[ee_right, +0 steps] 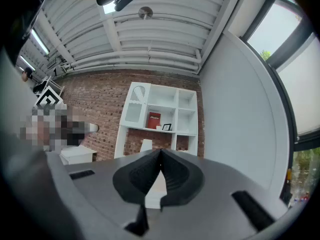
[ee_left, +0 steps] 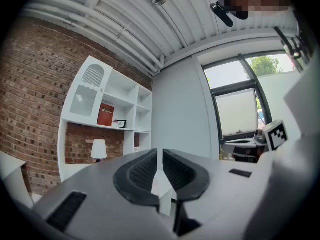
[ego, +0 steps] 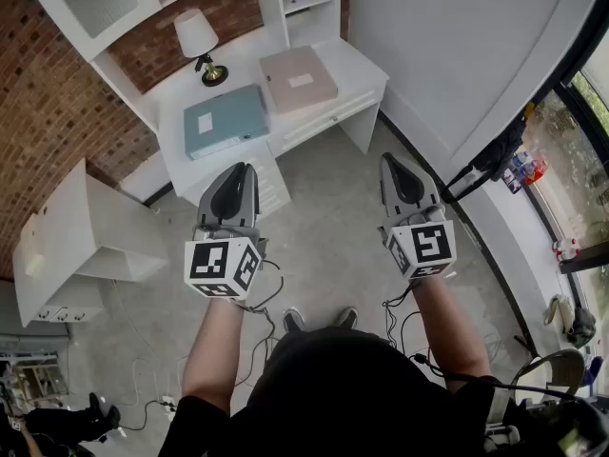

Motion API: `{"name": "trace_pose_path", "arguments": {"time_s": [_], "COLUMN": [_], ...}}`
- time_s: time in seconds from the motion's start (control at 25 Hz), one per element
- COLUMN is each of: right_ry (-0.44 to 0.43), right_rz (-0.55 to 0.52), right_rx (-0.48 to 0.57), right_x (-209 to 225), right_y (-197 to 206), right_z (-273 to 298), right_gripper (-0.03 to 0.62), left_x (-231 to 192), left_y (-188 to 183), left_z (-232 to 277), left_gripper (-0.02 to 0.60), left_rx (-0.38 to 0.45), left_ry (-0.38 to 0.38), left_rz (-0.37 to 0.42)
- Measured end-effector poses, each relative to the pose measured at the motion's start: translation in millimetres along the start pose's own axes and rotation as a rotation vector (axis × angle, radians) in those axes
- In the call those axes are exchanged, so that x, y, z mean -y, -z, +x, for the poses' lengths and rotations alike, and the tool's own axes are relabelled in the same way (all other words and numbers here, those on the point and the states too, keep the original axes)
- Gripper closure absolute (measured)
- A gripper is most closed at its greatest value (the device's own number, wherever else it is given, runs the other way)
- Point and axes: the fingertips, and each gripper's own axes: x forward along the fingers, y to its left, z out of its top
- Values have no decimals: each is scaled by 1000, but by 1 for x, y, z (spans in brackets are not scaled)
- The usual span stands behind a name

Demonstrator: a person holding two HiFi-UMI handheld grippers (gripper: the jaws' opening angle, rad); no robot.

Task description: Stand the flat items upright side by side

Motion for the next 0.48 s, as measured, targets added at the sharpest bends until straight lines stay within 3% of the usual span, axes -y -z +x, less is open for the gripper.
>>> {"name": "trace_pose_path", "arguments": {"time_s": [0.48], "right_ry": [-39], "right_rz": [73], "right_rx": [-5], "right_x": [55], "right_y": [24], "right_z": [-2], "right_gripper": [594], "left_x": [47], "left_y": [12], "left_z": [29], "left_gripper": [546], "left_rx": [-14], "left_ry": [-31], "left_rz": [-5]}}
